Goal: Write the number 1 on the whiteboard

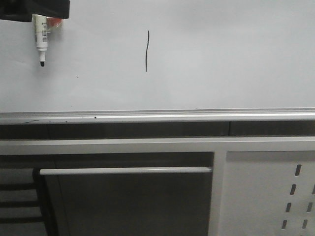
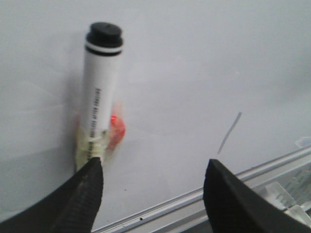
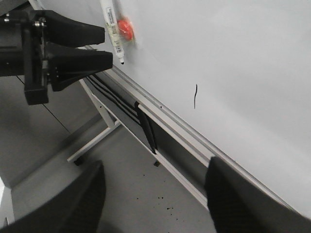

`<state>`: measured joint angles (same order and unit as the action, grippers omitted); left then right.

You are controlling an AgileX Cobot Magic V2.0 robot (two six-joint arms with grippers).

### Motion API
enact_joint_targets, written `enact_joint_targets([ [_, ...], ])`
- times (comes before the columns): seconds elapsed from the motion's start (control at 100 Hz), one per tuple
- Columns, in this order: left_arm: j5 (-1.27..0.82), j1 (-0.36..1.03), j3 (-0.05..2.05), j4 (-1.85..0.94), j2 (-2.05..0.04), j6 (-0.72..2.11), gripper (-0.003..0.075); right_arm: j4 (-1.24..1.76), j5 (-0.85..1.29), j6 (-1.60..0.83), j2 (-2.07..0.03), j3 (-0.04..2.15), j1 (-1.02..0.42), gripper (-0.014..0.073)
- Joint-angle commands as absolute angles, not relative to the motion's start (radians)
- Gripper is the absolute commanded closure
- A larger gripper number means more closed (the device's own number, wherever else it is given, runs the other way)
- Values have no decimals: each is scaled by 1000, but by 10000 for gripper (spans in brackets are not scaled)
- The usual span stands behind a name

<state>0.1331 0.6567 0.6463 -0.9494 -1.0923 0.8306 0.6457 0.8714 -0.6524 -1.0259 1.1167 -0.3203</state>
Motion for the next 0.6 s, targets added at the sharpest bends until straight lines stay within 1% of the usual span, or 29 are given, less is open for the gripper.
enact_joint_targets([
  [0.0,111,656,673,-931,-1035,830,306,663,838,-655,-996,1148,-315,188],
  [0.15,170,640,647,-907,-998,830,306,656,834,-655,-983,1148,-315,190],
  [0.27,115,615,635,-926,-954,830,312,649,832,-650,-959,1148,-315,190],
  [0.32,89,609,635,-924,-922,830,323,636,820,-647,-942,1148,-315,203],
  [0.37,79,606,635,-924,-891,830,344,622,803,-640,-925,1148,-311,241],
  [0.41,76,606,635,-909,-867,830,370,611,785,-627,-907,1148,-301,274],
  [0.44,76,606,635,-893,-837,830,393,601,771,-603,-895,1148,-292,316],
  [0.48,76,606,635,-876,-807,830,441,594,756,-589,-876,1148,-276,363],
  [0.53,76,606,635,-860,-757,830,520,594,743,-571,-855,1148,-254,442],
  [0.56,76,606,635,-856,-732,830,589,594,739,-563,-843,1148,-241,506],
  [0.58,76,606,635,-850,-715,830,619,594,736,-563,-833,1148,-232,546],
  [0.59,74,606,635,-845,-709,830,650,594,737,-563,-827,1146,-227,559],
])
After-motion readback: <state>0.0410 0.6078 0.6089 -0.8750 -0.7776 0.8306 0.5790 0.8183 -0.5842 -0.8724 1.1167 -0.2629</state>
